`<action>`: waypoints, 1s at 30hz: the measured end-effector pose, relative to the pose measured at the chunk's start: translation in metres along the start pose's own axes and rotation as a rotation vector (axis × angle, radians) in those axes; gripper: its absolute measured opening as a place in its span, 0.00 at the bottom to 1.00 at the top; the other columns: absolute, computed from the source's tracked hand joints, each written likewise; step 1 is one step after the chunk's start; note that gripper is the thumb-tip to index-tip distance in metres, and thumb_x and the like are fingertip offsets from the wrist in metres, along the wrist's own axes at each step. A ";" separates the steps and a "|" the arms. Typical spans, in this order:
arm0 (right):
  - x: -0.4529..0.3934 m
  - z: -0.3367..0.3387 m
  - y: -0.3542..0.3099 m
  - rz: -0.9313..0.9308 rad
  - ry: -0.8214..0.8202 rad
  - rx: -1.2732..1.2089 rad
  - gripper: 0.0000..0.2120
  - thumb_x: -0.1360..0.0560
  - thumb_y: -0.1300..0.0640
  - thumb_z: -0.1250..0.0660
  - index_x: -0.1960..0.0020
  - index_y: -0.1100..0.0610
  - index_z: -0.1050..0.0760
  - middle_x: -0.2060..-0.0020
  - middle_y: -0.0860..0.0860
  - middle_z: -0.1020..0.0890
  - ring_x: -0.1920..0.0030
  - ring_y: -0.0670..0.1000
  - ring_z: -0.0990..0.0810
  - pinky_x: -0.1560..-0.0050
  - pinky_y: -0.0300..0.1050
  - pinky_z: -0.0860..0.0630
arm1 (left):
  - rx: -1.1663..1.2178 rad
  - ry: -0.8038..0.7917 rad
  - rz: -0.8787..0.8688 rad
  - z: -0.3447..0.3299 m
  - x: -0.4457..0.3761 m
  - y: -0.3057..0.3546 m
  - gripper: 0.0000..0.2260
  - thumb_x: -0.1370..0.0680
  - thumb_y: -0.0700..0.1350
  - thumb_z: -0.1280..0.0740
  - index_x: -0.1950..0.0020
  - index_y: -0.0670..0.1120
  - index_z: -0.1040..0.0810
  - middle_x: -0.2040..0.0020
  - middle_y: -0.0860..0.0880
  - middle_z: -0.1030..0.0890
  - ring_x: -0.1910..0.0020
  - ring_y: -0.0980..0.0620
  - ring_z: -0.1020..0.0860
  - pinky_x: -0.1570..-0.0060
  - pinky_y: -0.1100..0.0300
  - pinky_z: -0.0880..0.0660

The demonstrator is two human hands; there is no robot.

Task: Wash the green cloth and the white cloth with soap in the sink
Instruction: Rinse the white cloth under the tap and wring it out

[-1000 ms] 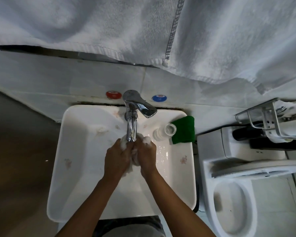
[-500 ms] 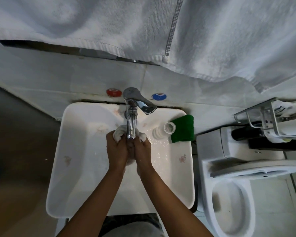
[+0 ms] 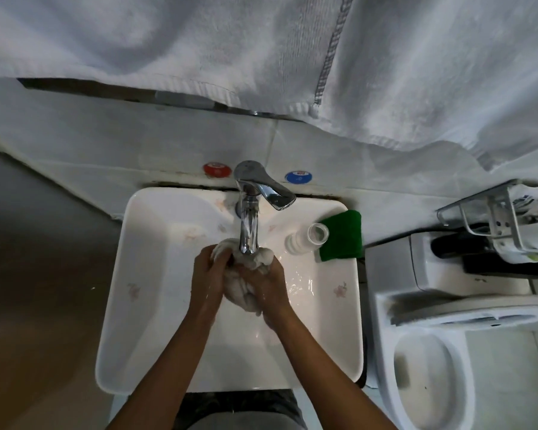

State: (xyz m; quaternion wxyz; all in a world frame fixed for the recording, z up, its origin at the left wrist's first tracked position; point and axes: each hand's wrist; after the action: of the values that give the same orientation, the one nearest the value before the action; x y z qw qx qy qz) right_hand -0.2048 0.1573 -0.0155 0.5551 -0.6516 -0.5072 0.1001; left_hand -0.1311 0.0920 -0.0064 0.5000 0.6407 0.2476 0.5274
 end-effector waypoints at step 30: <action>-0.015 -0.002 -0.003 0.140 0.311 0.692 0.13 0.27 0.52 0.38 0.66 0.58 0.27 0.71 0.55 0.22 0.68 0.54 0.25 0.65 0.54 0.26 | -0.157 0.254 0.093 -0.036 0.005 0.001 0.12 0.21 0.43 0.38 0.65 0.44 0.26 0.68 0.50 0.23 0.67 0.51 0.24 0.62 0.58 0.31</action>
State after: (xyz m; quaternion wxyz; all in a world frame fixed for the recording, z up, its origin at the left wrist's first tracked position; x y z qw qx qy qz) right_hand -0.2122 0.1436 -0.0189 0.8043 -0.4662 -0.3076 0.2028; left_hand -0.1630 0.1096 -0.0055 0.4882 0.5387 0.2368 0.6445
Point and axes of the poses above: each hand's wrist, its own x-axis away from the middle knuckle, its own z-axis out of the back of the hand, y = z × x
